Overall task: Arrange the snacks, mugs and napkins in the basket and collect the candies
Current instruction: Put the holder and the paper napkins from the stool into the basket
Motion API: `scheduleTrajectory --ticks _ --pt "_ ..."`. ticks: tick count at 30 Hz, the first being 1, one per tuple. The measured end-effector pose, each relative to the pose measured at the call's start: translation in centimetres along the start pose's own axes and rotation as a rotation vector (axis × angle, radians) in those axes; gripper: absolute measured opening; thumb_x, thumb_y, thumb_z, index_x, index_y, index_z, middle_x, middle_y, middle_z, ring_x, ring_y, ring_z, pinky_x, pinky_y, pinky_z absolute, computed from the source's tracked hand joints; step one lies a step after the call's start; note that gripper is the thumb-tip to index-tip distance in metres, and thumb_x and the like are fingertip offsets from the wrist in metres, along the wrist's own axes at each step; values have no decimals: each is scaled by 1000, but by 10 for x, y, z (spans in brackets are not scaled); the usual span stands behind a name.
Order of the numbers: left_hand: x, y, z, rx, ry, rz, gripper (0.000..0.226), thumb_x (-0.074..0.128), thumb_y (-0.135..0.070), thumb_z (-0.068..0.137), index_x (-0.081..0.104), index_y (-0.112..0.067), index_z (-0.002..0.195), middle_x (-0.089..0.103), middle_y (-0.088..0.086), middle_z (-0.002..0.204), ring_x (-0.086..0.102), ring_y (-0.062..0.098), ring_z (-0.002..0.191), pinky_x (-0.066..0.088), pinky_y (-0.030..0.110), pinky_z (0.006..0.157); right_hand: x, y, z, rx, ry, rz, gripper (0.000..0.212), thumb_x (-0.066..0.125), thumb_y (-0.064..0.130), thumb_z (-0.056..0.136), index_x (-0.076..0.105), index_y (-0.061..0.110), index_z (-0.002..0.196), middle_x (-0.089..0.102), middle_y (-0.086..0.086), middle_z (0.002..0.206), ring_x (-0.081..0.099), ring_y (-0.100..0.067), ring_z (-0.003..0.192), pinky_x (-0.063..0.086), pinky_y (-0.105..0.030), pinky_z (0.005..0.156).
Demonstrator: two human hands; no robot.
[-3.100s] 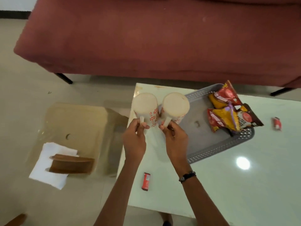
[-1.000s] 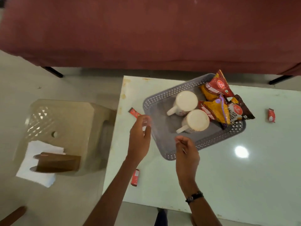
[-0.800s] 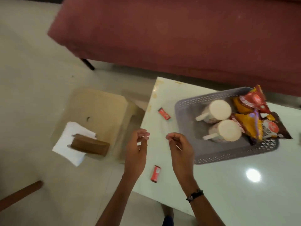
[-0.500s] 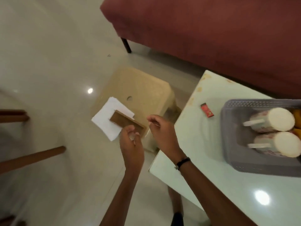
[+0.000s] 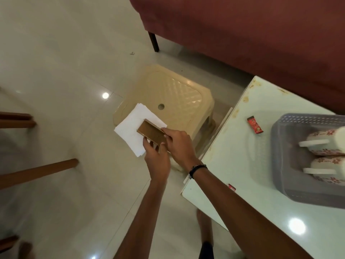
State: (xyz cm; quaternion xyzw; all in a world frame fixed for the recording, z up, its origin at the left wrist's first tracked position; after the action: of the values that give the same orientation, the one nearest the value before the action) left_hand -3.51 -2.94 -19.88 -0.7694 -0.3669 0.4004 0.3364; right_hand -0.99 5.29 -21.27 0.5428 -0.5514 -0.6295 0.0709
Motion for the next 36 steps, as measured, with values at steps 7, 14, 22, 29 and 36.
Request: scheduleTrajectory --ticks 7,14,22,29,36 --pt "38 -23 -49 297 85 221 53 43 -21 98 22 -23 146 53 1 138 55 16 122 42 18 93 -61 -18 -54 73 -286 256 31 49 19 97 59 17 126 72 0 106 67 -12 90 52 -16 85" --pt "129 -40 -146 541 458 225 60 45 -36 95 12 -43 145 48 -9 142 50 0 124 48 32 102 -166 -87 -139 200 -681 172 31 53 14 94 61 16 123 70 7 93 63 1 71 52 -12 69" --pt "217 -16 -190 774 630 378 51 48 -30 95 34 -19 143 41 -4 147 35 10 137 35 24 110 -210 -184 -183 415 -809 49 25 56 7 92 65 3 114 72 -11 83 63 -20 69 47 -16 61" --pt "243 16 -172 851 580 760 49 58 -15 89 47 -14 136 48 2 143 33 31 137 40 44 104 -185 -232 -174 522 -678 172 24 48 7 96 65 3 113 70 -10 90 60 -17 74 41 2 59" --pt "251 14 -166 891 564 824 48 60 -16 88 49 -15 135 52 2 139 36 31 136 39 47 104 -192 -241 -177 479 -653 -15 27 47 21 97 68 7 105 72 -10 81 66 -24 68 49 -22 60"
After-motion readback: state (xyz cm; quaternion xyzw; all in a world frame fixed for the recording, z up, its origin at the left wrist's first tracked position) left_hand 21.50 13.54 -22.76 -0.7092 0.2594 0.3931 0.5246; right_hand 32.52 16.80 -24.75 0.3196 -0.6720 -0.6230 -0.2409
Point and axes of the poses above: each hand's wrist, its own z-axis towards the middle knuckle, its own x-axis out of the palm, y = z × x, the point moved 3 cm from there along z, towards the middle knuckle
